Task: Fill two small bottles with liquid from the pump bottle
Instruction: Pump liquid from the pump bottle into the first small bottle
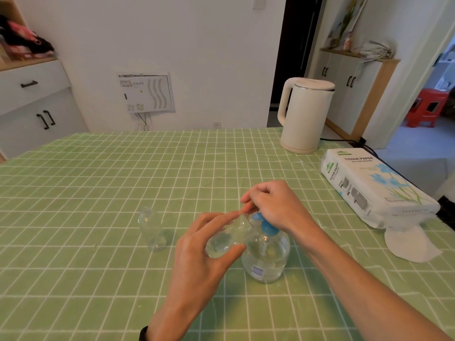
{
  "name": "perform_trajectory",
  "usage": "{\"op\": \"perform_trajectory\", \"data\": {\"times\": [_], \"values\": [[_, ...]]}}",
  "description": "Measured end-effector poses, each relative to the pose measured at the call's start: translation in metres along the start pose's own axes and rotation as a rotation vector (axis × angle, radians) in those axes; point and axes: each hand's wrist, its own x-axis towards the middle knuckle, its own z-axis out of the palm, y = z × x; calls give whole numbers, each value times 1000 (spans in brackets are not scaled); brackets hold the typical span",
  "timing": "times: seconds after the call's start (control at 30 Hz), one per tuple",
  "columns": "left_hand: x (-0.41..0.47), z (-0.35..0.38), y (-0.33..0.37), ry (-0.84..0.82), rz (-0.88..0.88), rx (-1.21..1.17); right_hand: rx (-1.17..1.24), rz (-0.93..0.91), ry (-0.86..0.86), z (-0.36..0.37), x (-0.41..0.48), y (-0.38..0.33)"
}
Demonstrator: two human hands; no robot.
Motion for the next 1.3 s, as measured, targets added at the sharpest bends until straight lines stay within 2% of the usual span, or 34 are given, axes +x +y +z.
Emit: {"op": "perform_trajectory", "data": {"times": [1.3], "values": [[3,0,0,-20,-10,-4,20,31,7,1,-1,-2]]}}
